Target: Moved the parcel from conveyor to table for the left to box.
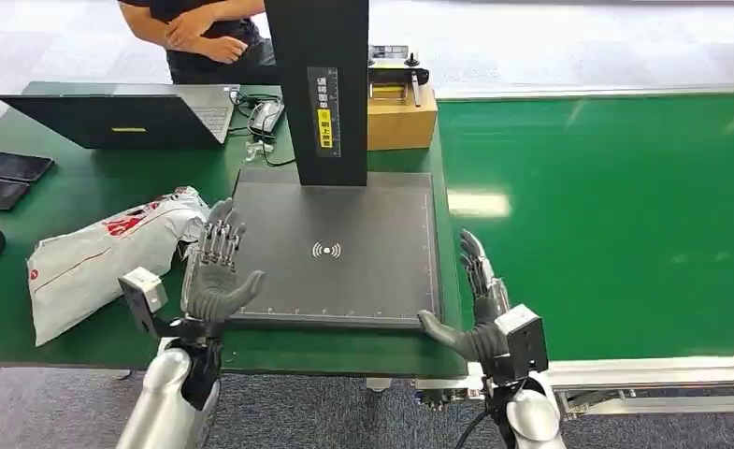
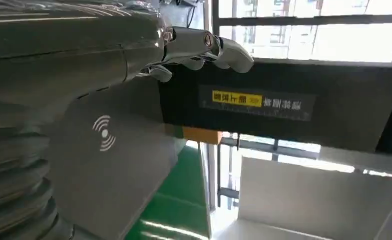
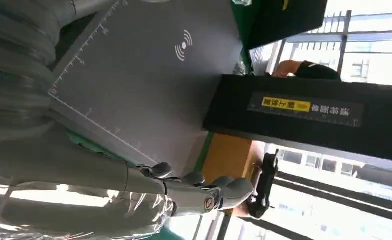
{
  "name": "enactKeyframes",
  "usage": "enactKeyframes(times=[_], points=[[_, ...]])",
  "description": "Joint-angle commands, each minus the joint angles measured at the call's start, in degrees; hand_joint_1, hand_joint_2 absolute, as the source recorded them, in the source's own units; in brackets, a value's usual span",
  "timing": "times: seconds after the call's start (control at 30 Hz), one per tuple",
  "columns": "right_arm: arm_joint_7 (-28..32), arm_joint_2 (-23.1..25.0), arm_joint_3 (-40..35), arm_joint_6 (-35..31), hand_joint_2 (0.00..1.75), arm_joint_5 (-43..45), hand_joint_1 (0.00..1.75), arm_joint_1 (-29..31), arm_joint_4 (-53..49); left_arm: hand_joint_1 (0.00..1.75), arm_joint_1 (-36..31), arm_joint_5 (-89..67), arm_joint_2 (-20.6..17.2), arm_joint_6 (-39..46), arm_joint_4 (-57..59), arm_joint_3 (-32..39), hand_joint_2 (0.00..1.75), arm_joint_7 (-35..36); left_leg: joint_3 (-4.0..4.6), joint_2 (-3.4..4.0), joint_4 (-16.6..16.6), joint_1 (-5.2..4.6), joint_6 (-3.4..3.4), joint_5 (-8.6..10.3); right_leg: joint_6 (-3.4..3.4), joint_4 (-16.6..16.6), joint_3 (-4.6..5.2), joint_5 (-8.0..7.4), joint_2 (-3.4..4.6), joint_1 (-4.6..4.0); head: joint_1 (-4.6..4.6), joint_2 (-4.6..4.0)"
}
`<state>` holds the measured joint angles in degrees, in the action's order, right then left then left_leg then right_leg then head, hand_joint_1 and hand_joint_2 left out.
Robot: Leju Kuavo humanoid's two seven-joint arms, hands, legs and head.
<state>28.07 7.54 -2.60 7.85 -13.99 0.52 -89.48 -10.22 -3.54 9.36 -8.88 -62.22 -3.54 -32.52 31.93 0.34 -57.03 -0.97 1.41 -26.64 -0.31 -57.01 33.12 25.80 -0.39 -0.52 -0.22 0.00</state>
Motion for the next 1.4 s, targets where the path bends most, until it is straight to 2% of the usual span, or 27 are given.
enactKeyframes(times=[0.03, 0.3, 0.4, 0.47, 0.57, 0.63, 0.73, 0.77, 0.9, 0.93, 1.0, 1.03, 1.13, 1.17, 1.3, 1.4], points=[[0.6, -0.8, -0.9, -1.0, 1.75, -0.4, 0.0, -8.9, -6.1, 0.0, 7.2, -1.8, 1.2, -0.7, -7.3, -1.8, 1.75, -0.2, -0.12, -0.13, 0.1, 0.03, -0.13, -0.09, 0.09, 0.1, -0.16, 0.16, -0.07, 0.0, 0.02, 0.0], [-0.1, -0.1, -0.5, -1.2, 1.75, -0.8, 0.0, -8.9, -5.3, 0.0, 6.8, -3.5, 1.3, 1.2, -7.4, -0.8, 1.75, -0.7, -0.05, -0.05, 0.0, 0.04, -0.14, -0.1, 0.07, 0.1, -0.07, 0.08, 0.01, -0.01, 0.0, 0.0], [-0.2, -1.2, -3.4, -0.9, 1.75, -0.1, 0.0, -9.6, -3.4, 0.0, 9.9, -4.4, 1.2, 1.2, -11.7, 0.5, 1.75, 3.0, -0.14, -0.03, 0.1, 0.05, -0.17, -0.12, 0.07, 0.1, -0.15, 0.08, 0.04, -0.02, 0.0, 0.0], [0.1, -2.6, -7.0, -1.3, 1.75, 0.3, 0.0, -8.7, -2.2, 0.0, 12.8, -6.5, -0.3, 3.5, -18.3, -0.4, 1.75, 2.7, -0.29, 0.07, 0.1, 0.1, -0.24, -0.15, 0.09, 0.2, -0.28, 0.08, 0.16, -0.06, 0.0, 0.0], [-0.5, -4.6, -10.8, -0.8, 1.75, 1.6, 0.0, -4.7, -1.4, 0.0, 18.9, -2.4, 0.8, 6.1, -29.9, 3.9, 1.75, 4.7, -0.13, 0.3, 0.0, 0.1, -0.15, -0.2, 0.05, 0.1, -0.08, 0.06, 0.34, -0.08, 0.0, 0.0], [-1.6, -5.2, -12.2, -0.8, 1.75, 1.8, 0.0, -1.3, -0.7, 0.0, 21.9, -4.0, 1.3, 7.3, -35.1, 6.0, 1.75, 6.2, -0.26, 0.64, 0.0, 0.1, -0.25, -0.3, 0.1, 0.0, -0.1, 0.07, 0.74, -0.06, 0.0, 0.0], [-3.5, -3.9, -12.1, 0.1, 1.75, 3.2, 0.0, 1.5, -1.8, 0.0, 23.8, -6.8, 3.0, 9.2, -38.6, 8.6, 1.75, 7.1, -0.04, 0.52, 0.0, 0.08, -0.15, -0.21, 0.04, 0.0, 0.08, 0.02, 0.58, -0.06, 0.0, 0.0], [-4.3, -3.4, -11.8, 0.8, 1.75, 4.2, 0.0, 2.6, -2.2, 0.0, 23.8, -3.6, 3.8, 7.9, -39.6, 9.6, 1.75, 7.2, -0.09, 0.48, 0.0, 0.08, -0.19, -0.2, 0.06, 0.0, 0.01, 0.04, 0.54, -0.05, 0.0, 0.0], [-6.6, -2.6, -10.5, 0.6, 1.75, 3.6, 0.0, 4.9, -2.4, 0.0, 21.7, -5.3, 2.5, 5.6, -37.3, 7.4, 1.75, 8.5, 0.0, 0.31, 0.0, 0.08, -0.16, -0.14, 0.06, 0.0, 0.05, 0.03, 0.36, -0.06, 0.0, 0.0], [-7.5, -3.0, -9.2, -1.9, 1.75, 1.8, 0.0, 4.5, -2.8, 0.0, 19.1, -5.6, 1.7, 4.8, -33.0, 5.3, 1.75, 8.6, -0.1, 0.27, 0.1, 0.05, -0.22, -0.12, 0.09, 0.0, -0.02, 0.03, 0.35, -0.01, 0.0, 0.0], [-6.8, -4.1, -7.0, -2.2, 1.75, 2.8, 0.0, 3.5, -2.5, 0.0, 14.0, -5.0, 1.3, 4.9, -24.3, 2.2, 1.75, 7.2, -0.13, -0.04, 0.1, 0.06, -0.19, -0.01, 0.1, 0.1, -0.16, 0.02, 0.04, -0.02, -0.02, 0.0], [-5.5, -3.6, -5.6, -2.3, 1.75, 3.7, 0.0, 2.8, -2.1, 0.0, 11.3, -3.1, 0.9, 2.5, -20.4, 0.1, 1.75, 5.7, -0.14, -0.32, 0.2, 0.0, -0.08, 0.07, 0.09, 0.1, -0.23, 0.05, -0.27, 0.03, 0.0, 0.0], [-2.6, -1.0, -3.2, -1.8, 1.75, 4.4, 0.0, 4.9, 2.6, 0.0, 4.6, -2.8, 1.2, 3.7, -12.9, -2.1, 1.75, 3.2, -0.24, -0.5, 0.2, -0.02, -0.05, 0.14, 0.12, 0.2, -0.36, 0.04, -0.46, 0.05, 0.0, 0.0], [-2.6, -0.4, -3.1, -1.7, 1.75, 4.5, 0.0, 5.8, 3.3, 0.0, 4.3, -2.7, 1.1, 3.5, -13.1, -2.1, 1.75, 3.0, -0.26, -0.6, 0.3, 0.0, -0.11, 0.21, 0.16, 0.3, -0.42, -0.02, -0.54, 0.04, 0.02, 0.0], [-2.4, 0.8, -2.6, -0.1, 1.75, 5.8, 0.0, 8.7, 4.8, 0.0, 4.4, 0.0, 0.6, 0.4, -15.5, -1.1, 1.75, 4.2, -0.22, 0.13, 0.1, 0.01, -0.11, 0.02, 0.11, 0.1, -0.22, -0.13, 0.18, 0.03, 0.02, 0.0], [-2.7, 0.8, -2.3, 0.0, 1.75, 5.7, 0.0, 8.8, 4.4, 0.0, 4.8, -0.1, 0.7, -0.1, -15.9, -1.0, 1.75, 4.3, -0.32, 0.11, 0.2, 0.03, -0.17, 0.03, 0.13, 0.2, -0.29, -0.11, 0.17, 0.02, 0.02, 0.0]])
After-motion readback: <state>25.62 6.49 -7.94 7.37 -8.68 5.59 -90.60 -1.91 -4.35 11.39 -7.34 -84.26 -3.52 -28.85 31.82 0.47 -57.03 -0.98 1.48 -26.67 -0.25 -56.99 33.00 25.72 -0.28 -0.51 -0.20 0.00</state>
